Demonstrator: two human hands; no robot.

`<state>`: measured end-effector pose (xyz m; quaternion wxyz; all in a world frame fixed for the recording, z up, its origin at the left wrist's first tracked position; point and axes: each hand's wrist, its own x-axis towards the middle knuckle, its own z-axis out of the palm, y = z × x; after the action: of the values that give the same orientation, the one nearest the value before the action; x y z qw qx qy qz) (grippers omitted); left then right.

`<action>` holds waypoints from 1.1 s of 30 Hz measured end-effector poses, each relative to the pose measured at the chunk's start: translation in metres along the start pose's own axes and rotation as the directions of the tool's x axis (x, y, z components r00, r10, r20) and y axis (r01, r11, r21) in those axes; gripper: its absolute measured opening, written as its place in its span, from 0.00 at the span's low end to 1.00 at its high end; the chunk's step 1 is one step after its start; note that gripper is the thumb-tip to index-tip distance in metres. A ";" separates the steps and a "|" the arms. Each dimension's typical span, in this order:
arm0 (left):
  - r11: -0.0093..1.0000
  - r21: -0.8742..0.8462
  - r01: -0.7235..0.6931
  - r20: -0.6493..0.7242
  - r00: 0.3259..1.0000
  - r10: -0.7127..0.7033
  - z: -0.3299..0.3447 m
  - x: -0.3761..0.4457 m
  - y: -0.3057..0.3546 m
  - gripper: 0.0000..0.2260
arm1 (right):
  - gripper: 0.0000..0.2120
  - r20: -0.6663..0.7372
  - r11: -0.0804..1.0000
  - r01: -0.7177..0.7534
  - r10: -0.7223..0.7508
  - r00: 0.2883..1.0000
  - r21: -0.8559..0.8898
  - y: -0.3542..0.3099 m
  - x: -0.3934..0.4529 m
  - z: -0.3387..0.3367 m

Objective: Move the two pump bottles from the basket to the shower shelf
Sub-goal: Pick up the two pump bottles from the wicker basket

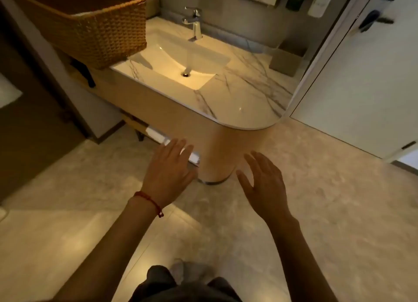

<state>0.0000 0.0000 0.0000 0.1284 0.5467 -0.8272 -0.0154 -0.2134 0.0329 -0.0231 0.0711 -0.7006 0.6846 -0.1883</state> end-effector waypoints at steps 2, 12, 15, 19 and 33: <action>0.999 0.045 -0.005 -0.014 1.000 0.005 0.008 -0.007 -0.003 0.19 | 0.21 0.005 0.999 0.019 -0.019 1.000 0.029 -0.003 0.001 0.006; 0.966 0.001 0.260 0.059 0.964 -0.259 0.029 -0.034 -0.053 0.26 | 0.18 0.059 0.982 0.162 -0.169 0.984 0.101 -0.034 0.031 0.030; 0.956 0.006 0.295 0.065 0.953 -0.294 0.027 -0.025 -0.074 0.26 | 0.16 0.035 0.972 0.213 -0.217 0.976 0.094 -0.054 0.051 0.038; 0.945 -0.007 0.327 0.061 0.943 -0.326 0.028 -0.007 -0.112 0.26 | 0.19 0.099 0.968 0.220 -0.233 0.967 0.122 -0.079 0.090 0.055; 0.895 0.019 0.446 0.070 0.892 -0.447 0.007 0.091 -0.275 0.28 | 0.22 0.191 0.958 0.246 -0.271 0.943 0.146 -0.175 0.268 0.123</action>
<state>0.2122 -0.1936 -0.0346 0.0906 0.7213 -0.6838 -0.0632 -0.0082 -0.2421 -0.0289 0.1593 -0.7948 0.5626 -0.1625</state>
